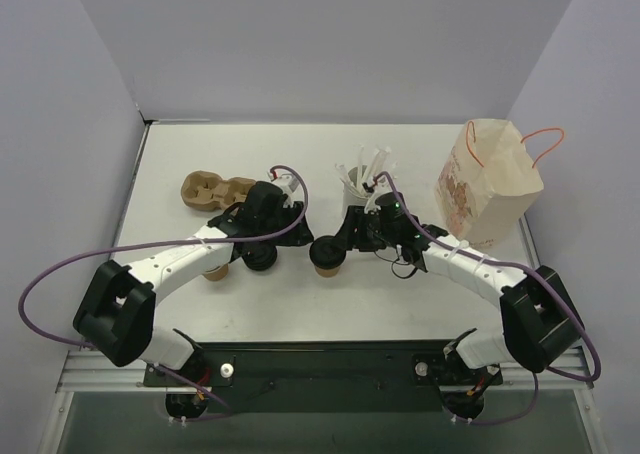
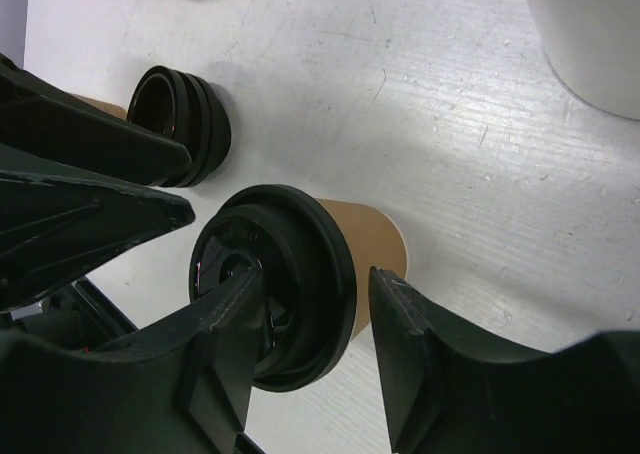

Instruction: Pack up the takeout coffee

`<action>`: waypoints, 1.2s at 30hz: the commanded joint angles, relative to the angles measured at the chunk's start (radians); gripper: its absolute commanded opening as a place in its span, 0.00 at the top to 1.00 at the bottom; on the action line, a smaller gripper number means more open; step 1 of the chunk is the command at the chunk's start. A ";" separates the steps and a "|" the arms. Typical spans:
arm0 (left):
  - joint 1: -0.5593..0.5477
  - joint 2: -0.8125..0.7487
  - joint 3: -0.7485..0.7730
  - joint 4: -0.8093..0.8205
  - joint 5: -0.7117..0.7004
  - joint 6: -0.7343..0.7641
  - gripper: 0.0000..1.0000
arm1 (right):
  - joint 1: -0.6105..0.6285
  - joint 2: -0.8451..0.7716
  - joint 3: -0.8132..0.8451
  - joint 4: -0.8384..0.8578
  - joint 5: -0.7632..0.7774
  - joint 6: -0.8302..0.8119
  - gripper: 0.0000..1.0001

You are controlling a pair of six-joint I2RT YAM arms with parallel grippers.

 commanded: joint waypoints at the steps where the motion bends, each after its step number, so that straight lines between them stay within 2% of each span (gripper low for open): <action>1: -0.003 -0.057 0.018 -0.006 0.021 0.003 0.49 | 0.002 -0.039 0.018 -0.023 -0.037 -0.034 0.51; 5: -0.004 -0.055 0.006 0.040 0.079 0.006 0.47 | -0.002 -0.039 0.084 -0.088 -0.042 -0.054 0.41; 10: -0.007 -0.062 -0.035 0.135 0.162 -0.006 0.45 | -0.004 -0.055 0.114 -0.145 -0.057 -0.060 0.37; 15: -0.023 -0.032 -0.050 0.133 0.165 0.005 0.45 | -0.004 -0.088 0.097 -0.200 -0.057 -0.026 0.34; 20: -0.046 -0.014 -0.067 0.133 0.113 0.008 0.45 | -0.002 -0.149 0.028 -0.179 -0.039 0.056 0.34; 29: -0.060 0.003 -0.118 0.143 0.056 -0.012 0.45 | -0.001 -0.120 -0.098 0.051 -0.111 0.162 0.44; 36: -0.061 0.011 -0.166 0.153 0.007 -0.040 0.46 | -0.006 -0.118 -0.213 0.145 -0.068 0.178 0.63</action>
